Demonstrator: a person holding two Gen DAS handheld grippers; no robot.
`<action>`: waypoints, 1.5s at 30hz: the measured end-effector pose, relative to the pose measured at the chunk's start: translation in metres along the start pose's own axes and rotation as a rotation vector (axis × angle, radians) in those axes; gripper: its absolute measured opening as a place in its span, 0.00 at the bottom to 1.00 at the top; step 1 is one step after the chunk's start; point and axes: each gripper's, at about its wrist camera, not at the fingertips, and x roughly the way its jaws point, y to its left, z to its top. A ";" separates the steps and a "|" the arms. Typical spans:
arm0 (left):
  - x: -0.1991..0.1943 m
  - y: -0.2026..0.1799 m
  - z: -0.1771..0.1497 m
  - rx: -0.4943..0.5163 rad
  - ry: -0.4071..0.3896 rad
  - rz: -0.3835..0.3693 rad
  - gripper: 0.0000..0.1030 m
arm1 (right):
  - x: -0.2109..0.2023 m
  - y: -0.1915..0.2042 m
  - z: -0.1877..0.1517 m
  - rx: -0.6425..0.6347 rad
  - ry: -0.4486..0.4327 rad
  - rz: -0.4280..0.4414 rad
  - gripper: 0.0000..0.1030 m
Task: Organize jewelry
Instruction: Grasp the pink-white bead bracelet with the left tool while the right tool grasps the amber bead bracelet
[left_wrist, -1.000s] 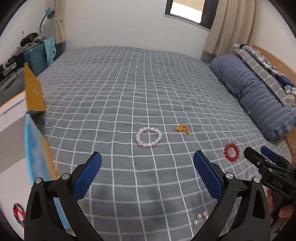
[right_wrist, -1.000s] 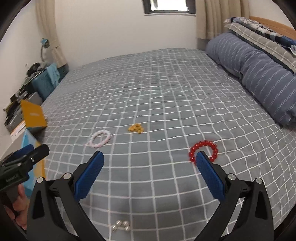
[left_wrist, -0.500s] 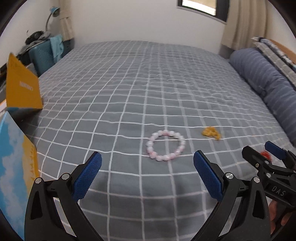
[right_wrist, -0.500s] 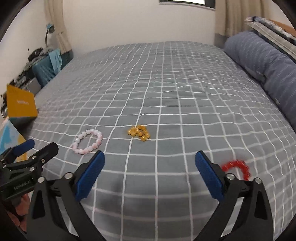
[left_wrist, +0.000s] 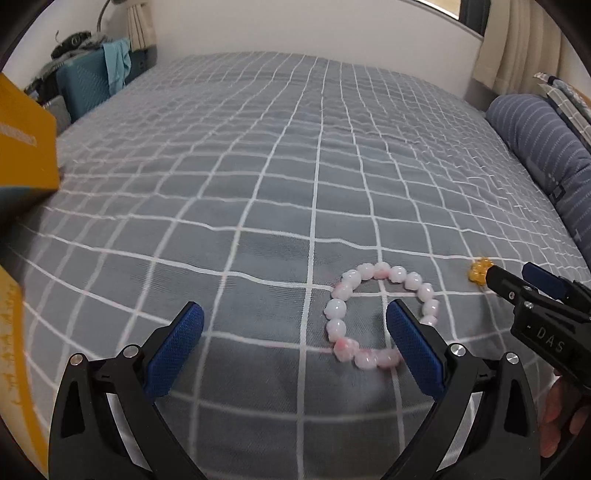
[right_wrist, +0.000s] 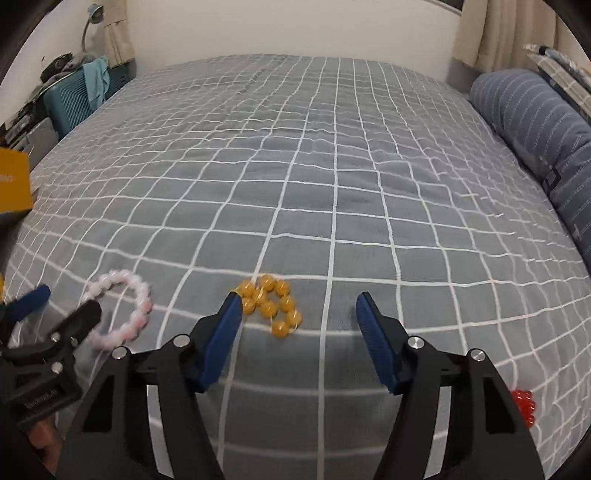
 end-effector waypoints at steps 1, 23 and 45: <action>0.001 -0.003 -0.001 0.001 -0.006 0.002 0.94 | 0.004 0.000 0.000 0.003 0.004 0.003 0.60; 0.003 -0.010 -0.006 0.023 -0.057 0.038 0.17 | 0.016 0.021 -0.007 -0.067 -0.037 0.042 0.17; -0.080 -0.001 -0.004 -0.011 -0.028 -0.069 0.11 | -0.050 0.028 -0.014 -0.026 -0.052 0.012 0.09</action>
